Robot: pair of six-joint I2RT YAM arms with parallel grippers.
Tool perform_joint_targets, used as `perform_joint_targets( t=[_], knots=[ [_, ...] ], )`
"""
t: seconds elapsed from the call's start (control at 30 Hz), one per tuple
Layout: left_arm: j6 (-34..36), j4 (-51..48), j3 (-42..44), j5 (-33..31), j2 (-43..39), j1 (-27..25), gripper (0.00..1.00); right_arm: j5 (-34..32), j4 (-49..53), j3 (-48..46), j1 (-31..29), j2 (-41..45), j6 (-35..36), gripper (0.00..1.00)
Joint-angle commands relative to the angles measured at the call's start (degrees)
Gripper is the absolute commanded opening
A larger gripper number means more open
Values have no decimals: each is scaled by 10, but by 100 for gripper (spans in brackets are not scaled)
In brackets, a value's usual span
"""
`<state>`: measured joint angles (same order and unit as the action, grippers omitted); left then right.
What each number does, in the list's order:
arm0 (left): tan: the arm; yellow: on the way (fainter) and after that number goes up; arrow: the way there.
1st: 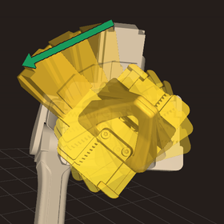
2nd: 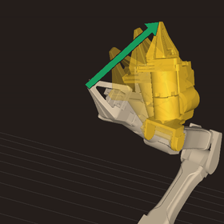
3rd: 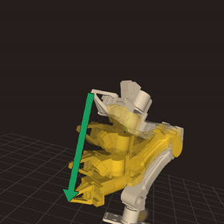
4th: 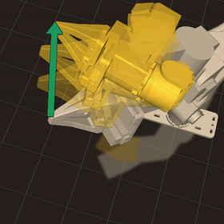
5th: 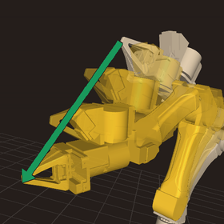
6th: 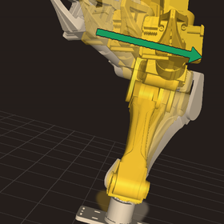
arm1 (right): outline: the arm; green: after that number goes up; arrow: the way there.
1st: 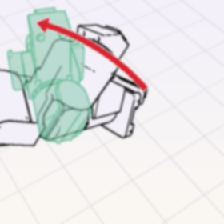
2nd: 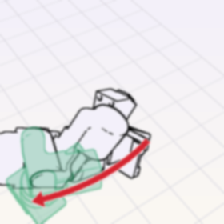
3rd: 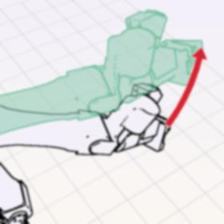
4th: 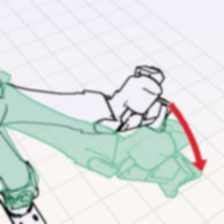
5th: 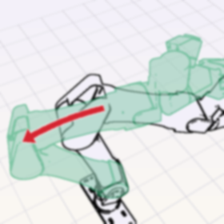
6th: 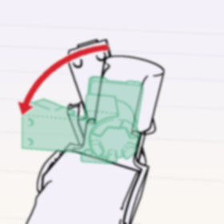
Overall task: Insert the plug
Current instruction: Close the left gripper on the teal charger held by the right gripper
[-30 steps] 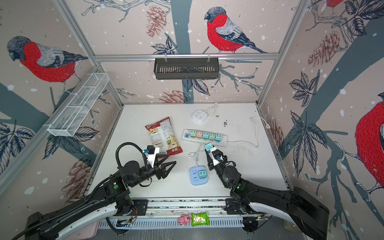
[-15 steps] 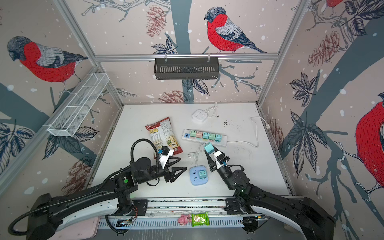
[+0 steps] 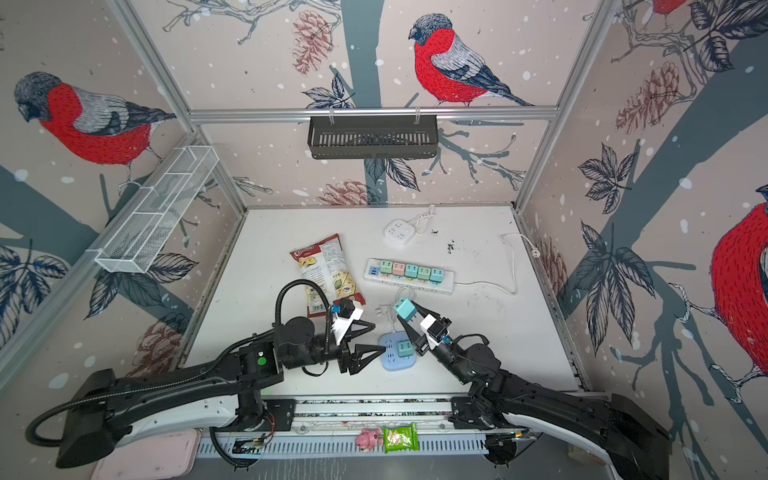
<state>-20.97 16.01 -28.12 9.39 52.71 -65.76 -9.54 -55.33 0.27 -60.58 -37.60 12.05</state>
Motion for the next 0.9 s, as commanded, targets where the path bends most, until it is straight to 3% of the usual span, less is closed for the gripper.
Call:
perform_joint_targets(
  t=[0.0, 0.37, 0.63, 0.87],
  knots=[
    [4, 29, -11, 11, 12, -2, 77, -1, -1, -57, -12, -6, 14, 9],
    [6, 28, -45, 14, 62, -14, 77, -5, -3, -59, -32, -4, 34, 10],
    [-12, -1, -48, -67, 26, -15, 81, -11, -5, -60, -54, -3, 55, 10],
    [-14, -24, -72, -83, 39, -14, 80, -22, -10, -56, -84, -5, 79, 10]
  ],
)
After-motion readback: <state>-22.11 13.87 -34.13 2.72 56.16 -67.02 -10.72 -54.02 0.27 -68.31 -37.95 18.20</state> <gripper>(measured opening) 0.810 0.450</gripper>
